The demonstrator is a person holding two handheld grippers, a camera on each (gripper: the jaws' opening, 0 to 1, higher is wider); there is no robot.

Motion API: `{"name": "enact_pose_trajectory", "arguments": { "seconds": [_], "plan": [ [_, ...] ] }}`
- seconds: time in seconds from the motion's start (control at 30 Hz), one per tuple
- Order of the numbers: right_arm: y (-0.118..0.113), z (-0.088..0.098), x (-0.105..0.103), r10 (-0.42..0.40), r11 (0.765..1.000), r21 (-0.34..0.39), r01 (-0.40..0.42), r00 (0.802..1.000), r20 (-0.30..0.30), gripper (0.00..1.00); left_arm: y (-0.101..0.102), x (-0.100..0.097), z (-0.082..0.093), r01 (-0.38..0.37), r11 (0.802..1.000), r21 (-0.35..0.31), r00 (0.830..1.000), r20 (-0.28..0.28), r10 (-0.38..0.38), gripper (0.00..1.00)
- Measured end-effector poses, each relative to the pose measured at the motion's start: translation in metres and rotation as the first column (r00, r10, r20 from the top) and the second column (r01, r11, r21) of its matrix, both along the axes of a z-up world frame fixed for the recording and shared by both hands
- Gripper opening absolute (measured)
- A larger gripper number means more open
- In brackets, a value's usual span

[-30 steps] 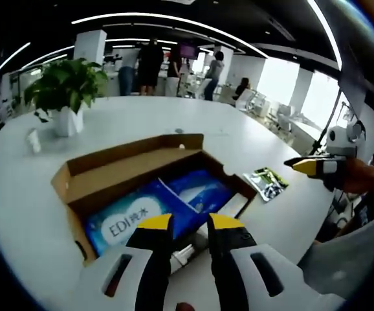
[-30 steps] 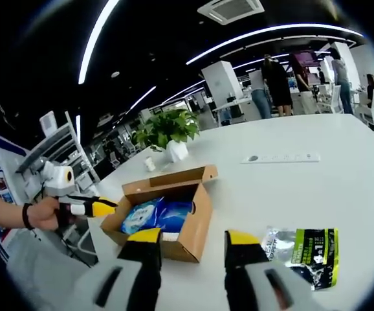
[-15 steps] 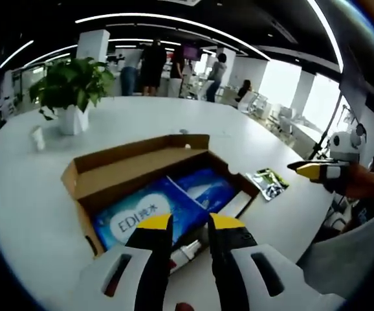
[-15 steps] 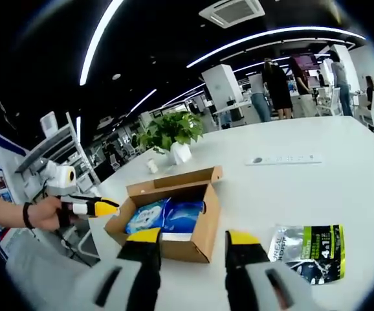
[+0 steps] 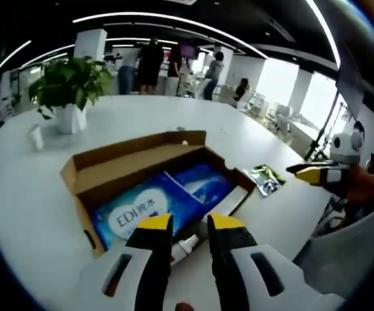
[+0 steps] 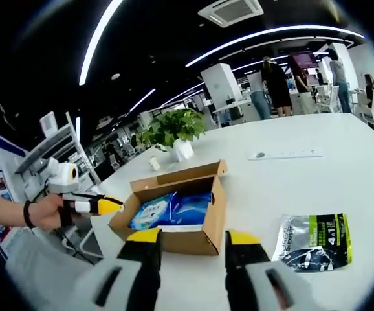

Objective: Operate the shoe box by opening the lid, removing the specified soft item, and placing it in the target area until the item is outside and the box remains undamaged.

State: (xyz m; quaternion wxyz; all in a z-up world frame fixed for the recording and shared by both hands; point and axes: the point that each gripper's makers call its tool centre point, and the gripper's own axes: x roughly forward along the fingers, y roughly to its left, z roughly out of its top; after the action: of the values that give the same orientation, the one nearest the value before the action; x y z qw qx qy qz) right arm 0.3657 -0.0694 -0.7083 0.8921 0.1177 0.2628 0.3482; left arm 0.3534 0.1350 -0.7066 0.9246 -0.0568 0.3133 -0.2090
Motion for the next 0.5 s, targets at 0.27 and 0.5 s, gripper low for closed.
{"name": "enact_pose_trajectory", "arguments": {
  "seconds": [0.27,0.5],
  "plan": [
    [0.005,0.004,-0.005,0.003,1.000,-0.006,-0.003,1.000,0.003,0.36,-0.001,-0.004,0.000,0.012,1.000,-0.011,1.000,0.002,-0.012,0.21],
    [0.012,0.009,-0.007,-0.011,1.000,-0.004,0.011,1.000,0.012,0.36,0.000,-0.003,-0.002,0.038,0.999,-0.013,0.999,-0.002,-0.038,0.21]
  ]
}}
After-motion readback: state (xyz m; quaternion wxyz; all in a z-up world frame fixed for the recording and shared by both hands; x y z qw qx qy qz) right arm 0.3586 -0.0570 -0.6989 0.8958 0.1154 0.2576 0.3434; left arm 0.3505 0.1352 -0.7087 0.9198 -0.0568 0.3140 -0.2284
